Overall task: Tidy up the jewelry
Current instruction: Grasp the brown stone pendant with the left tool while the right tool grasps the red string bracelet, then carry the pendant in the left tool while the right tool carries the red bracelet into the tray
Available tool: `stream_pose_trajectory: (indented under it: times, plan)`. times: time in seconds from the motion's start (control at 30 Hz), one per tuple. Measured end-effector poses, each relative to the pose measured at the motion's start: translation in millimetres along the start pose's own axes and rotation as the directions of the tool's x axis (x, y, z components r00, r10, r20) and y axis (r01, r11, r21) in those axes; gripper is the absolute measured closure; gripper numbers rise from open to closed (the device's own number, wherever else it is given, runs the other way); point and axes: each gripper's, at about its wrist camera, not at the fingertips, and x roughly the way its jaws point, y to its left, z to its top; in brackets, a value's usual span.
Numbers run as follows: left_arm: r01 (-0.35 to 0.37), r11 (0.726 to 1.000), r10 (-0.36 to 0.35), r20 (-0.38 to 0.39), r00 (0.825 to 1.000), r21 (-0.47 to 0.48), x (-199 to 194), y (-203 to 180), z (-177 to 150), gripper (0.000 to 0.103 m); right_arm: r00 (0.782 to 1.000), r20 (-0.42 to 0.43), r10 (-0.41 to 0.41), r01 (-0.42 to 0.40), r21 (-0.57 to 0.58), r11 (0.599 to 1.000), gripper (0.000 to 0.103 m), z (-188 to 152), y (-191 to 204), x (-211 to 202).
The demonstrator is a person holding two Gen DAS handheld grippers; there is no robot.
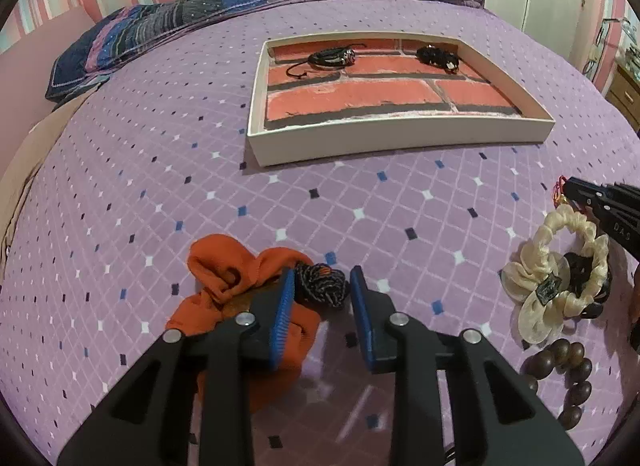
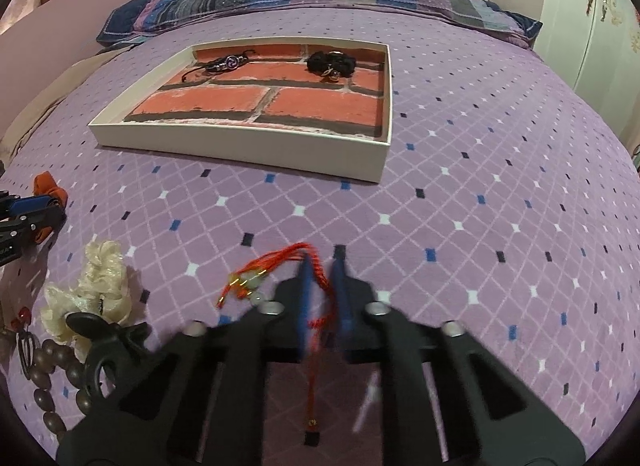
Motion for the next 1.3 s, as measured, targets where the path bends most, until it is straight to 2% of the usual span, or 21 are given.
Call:
stream_pose_trajectory:
  times: [0.7, 0.9, 1.1, 1.3]
  plan:
    - [0.019, 0.99, -0.003, 0.114, 0.993, -0.141, -35.6, 33.8, 1.8, 0.077, 0.999, 0.045, 0.03, -0.032, 0.057, 0.998, 0.098, 5.3, -10.6, -14.1]
    - [0.03, 0.99, -0.009, 0.15, 0.989, -0.137, -49.5, 31.5, 6.0, 0.077, 0.997, 0.07, 0.031, -0.036, 0.068, 0.997, 0.098, 8.0, -11.2, -21.3]
    - [0.075, 0.983, -0.04, 0.2, 0.979, -0.17, -70.6, 37.5, 11.4, 0.077, 0.995, 0.087, 0.039, -0.046, 0.083, 0.996, 0.098, 10.2, -12.5, -27.8]
    - [0.055, 0.982, -0.013, 0.224, 0.974, -0.179, -88.4, 37.4, 19.4, 0.077, 0.994, 0.099, 0.048, -0.059, 0.106, 0.993, 0.098, 13.5, -15.8, -31.4]
